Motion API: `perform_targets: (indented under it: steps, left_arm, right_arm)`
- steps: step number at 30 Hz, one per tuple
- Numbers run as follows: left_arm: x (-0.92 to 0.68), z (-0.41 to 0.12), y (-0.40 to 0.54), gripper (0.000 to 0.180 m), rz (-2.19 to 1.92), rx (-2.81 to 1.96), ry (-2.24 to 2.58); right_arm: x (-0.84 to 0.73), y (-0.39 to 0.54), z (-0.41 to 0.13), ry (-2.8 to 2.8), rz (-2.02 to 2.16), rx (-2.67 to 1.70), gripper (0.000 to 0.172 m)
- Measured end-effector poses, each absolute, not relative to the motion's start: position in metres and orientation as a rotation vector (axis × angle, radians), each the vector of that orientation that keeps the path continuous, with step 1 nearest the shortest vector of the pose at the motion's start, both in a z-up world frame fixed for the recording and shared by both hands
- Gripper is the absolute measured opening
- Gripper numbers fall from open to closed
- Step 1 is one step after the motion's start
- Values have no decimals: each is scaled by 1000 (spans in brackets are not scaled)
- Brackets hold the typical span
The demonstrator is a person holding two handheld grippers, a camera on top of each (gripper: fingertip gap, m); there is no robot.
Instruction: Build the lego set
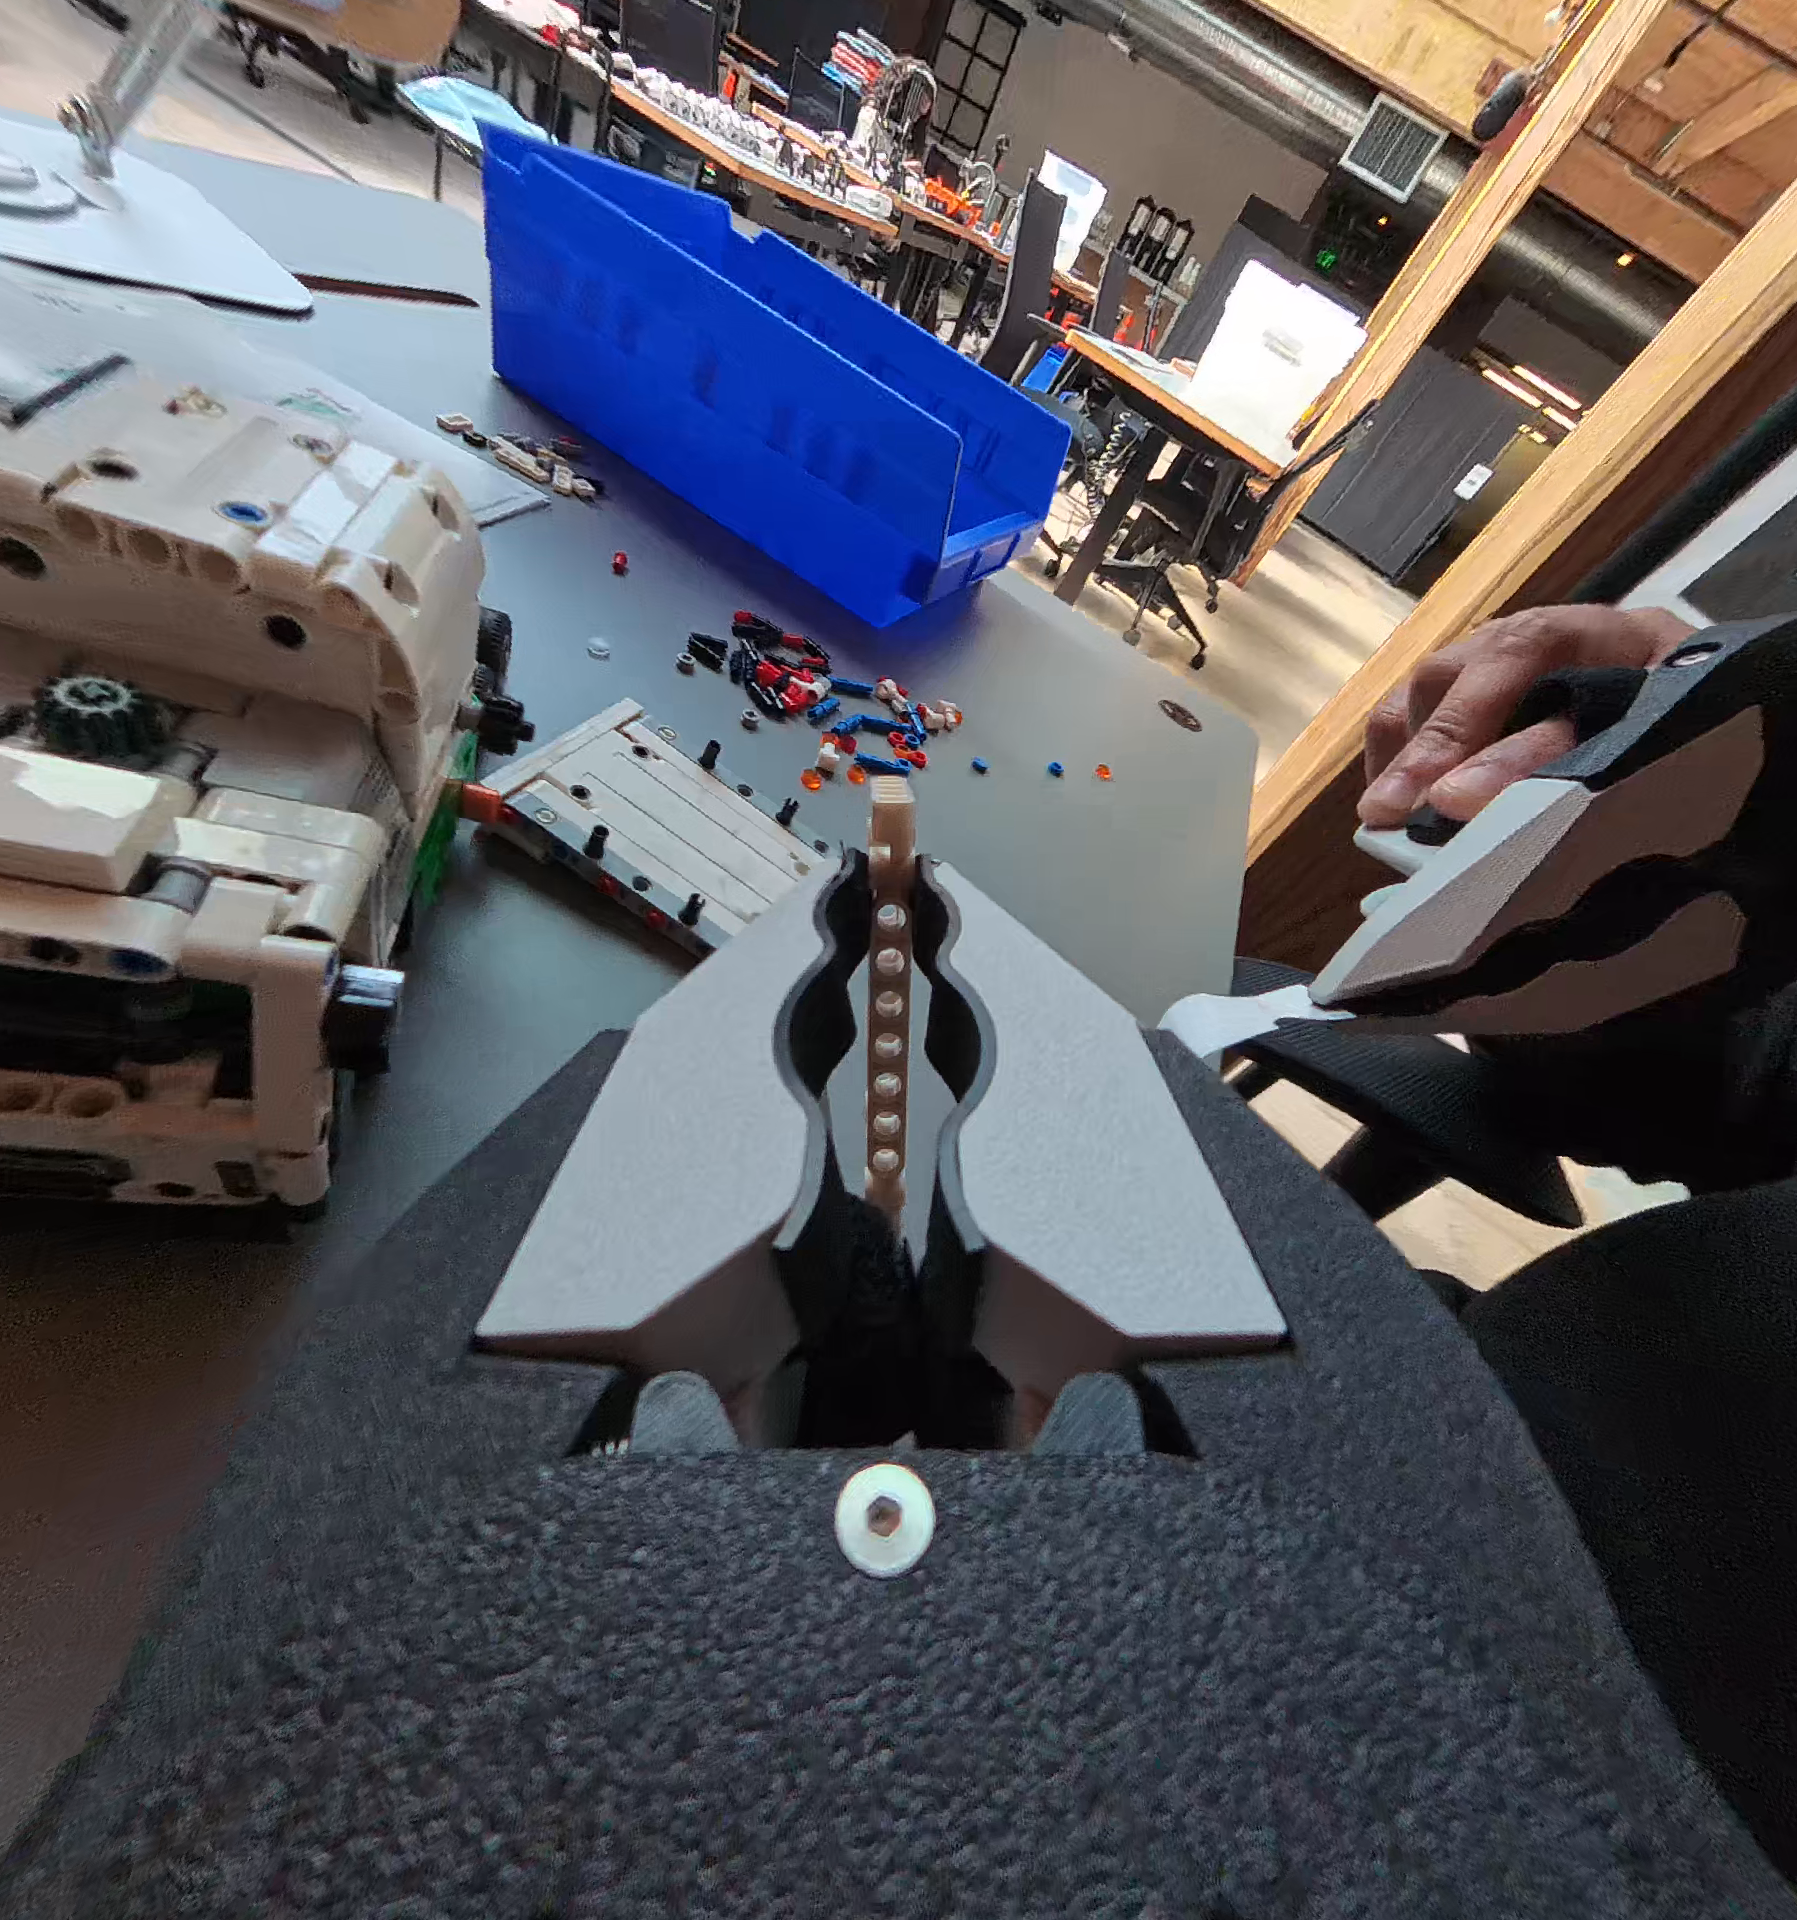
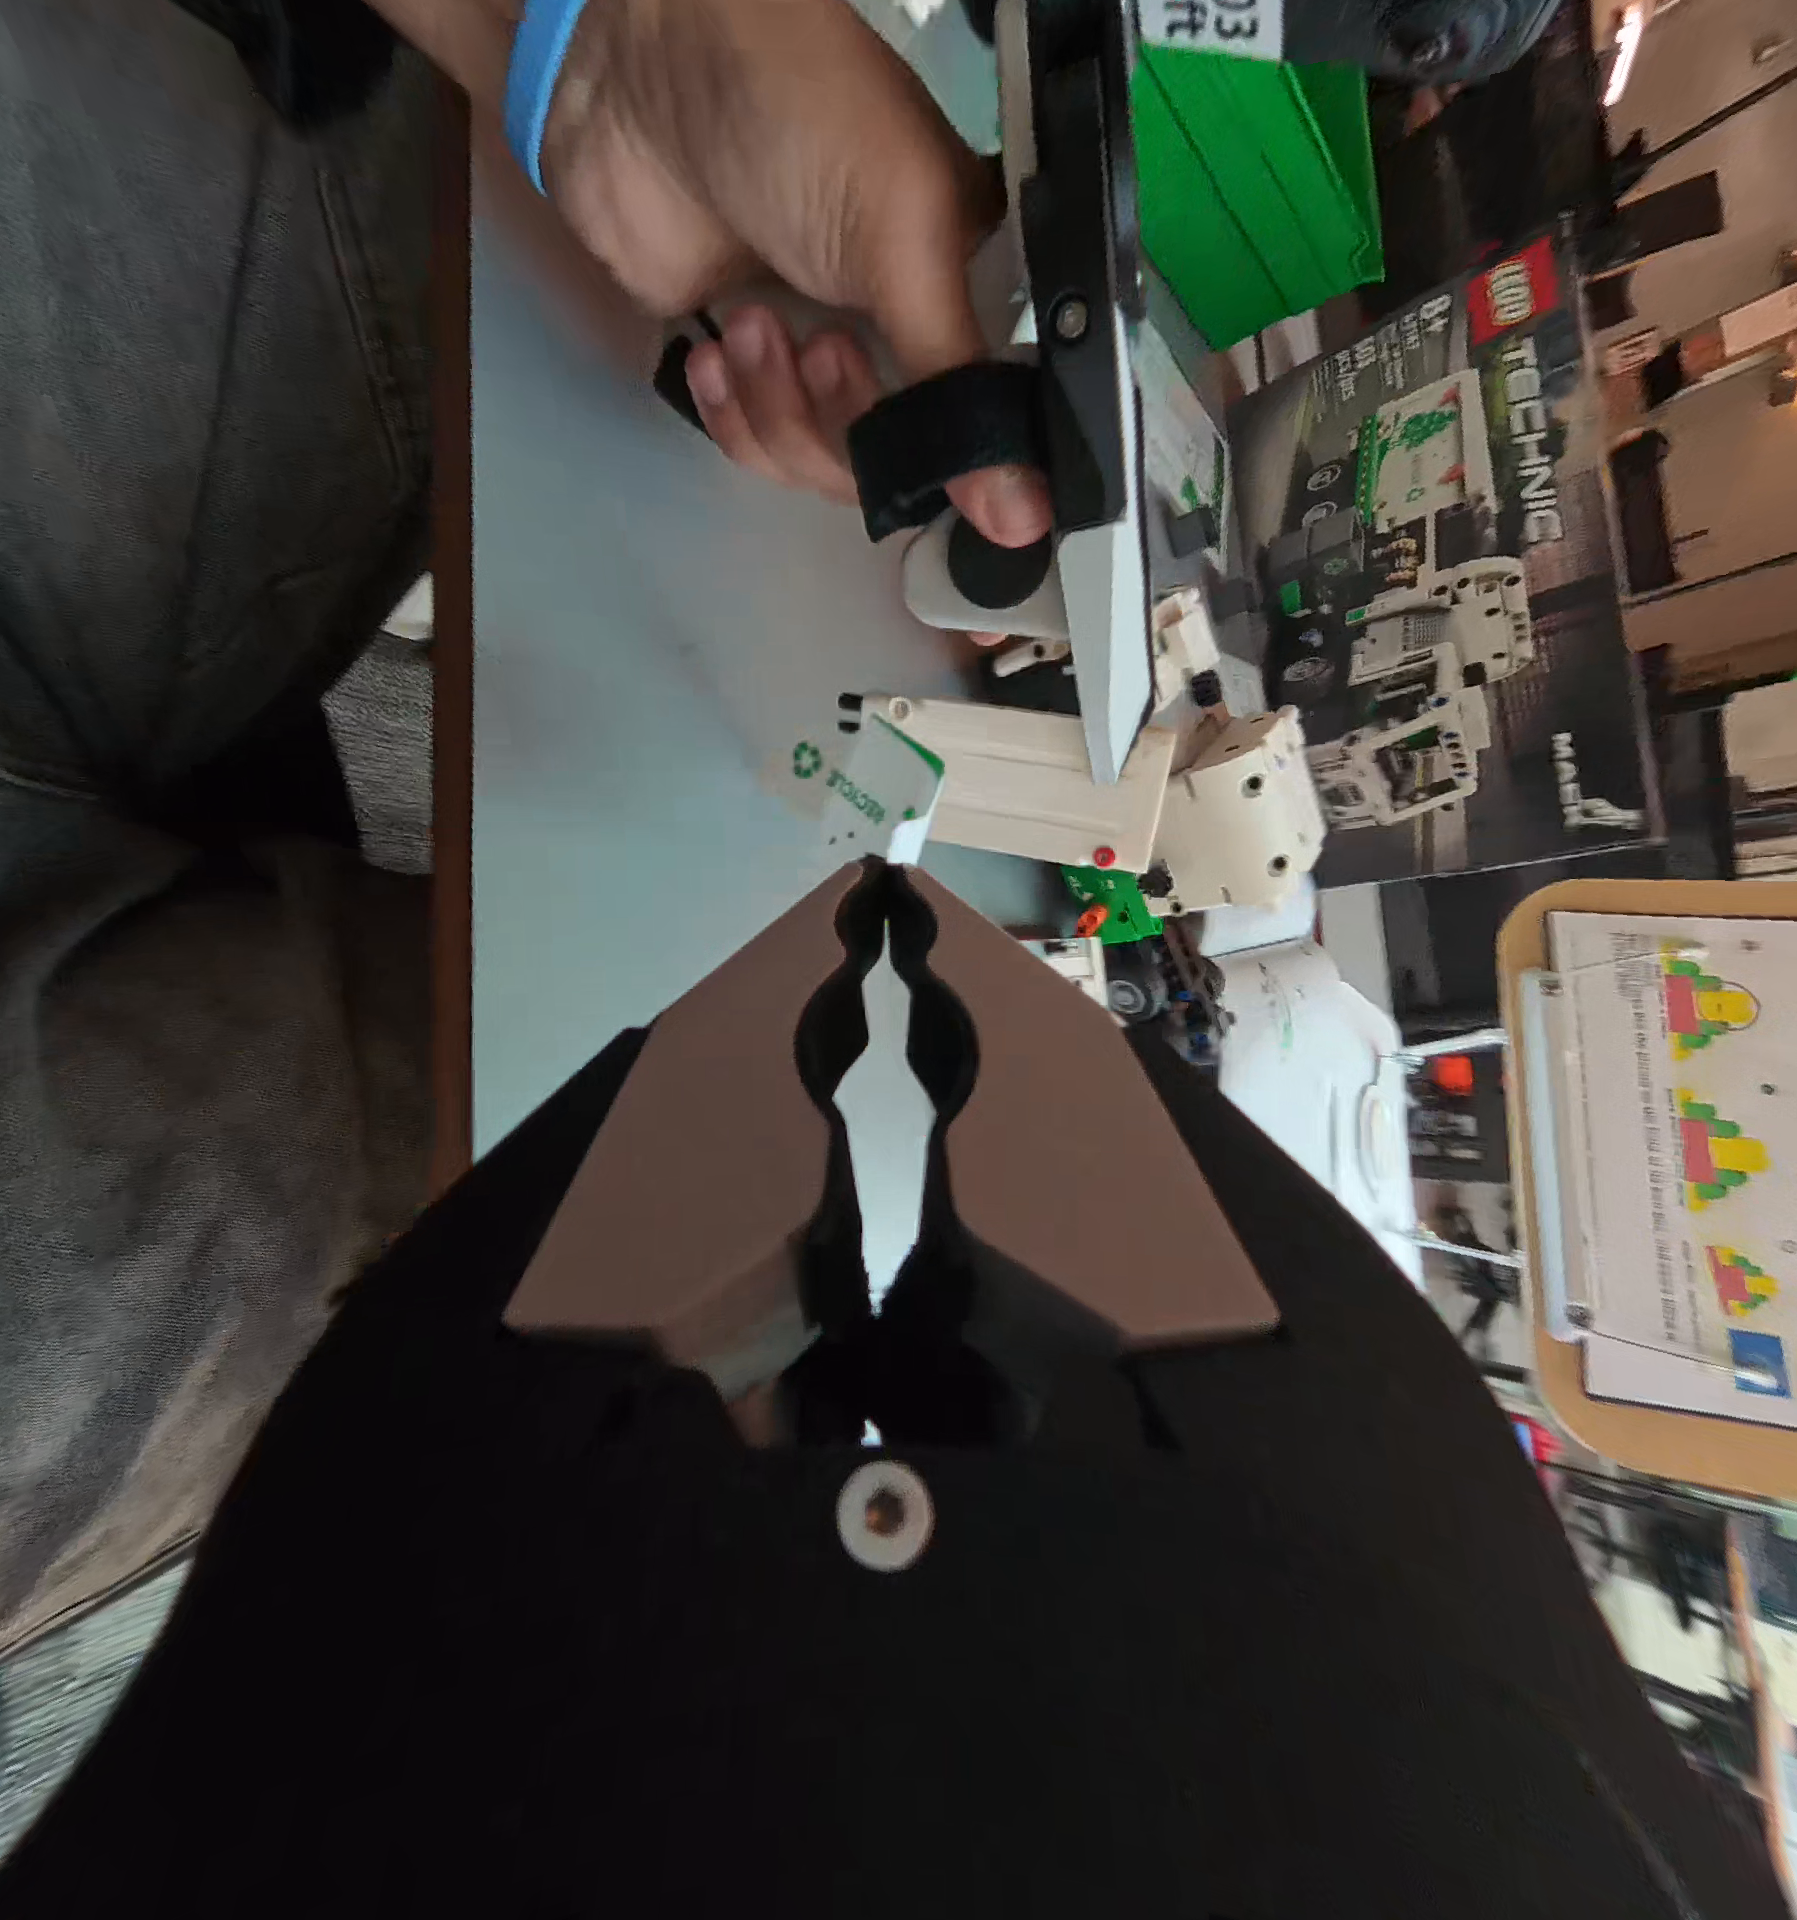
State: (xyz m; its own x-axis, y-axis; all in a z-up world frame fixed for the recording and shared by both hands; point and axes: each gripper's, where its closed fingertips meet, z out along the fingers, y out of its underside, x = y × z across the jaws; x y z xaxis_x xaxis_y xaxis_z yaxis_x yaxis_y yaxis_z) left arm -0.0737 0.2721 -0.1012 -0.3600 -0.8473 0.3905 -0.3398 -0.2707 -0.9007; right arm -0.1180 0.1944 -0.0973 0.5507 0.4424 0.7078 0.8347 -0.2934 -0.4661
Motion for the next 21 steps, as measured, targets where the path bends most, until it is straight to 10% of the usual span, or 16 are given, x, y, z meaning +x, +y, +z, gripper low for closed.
perform_targets:
  steps: [1,21]
  left_arm:
    - [-74,-103,270,6,-1708,-1495,1573]
    - [-94,-167,278,33,-1446,-1932,1648]
  right_arm:
    - [-117,191,-96,-1030,-521,-1958,0]
    - [-103,207,-117,-1054,516,-2377,0]
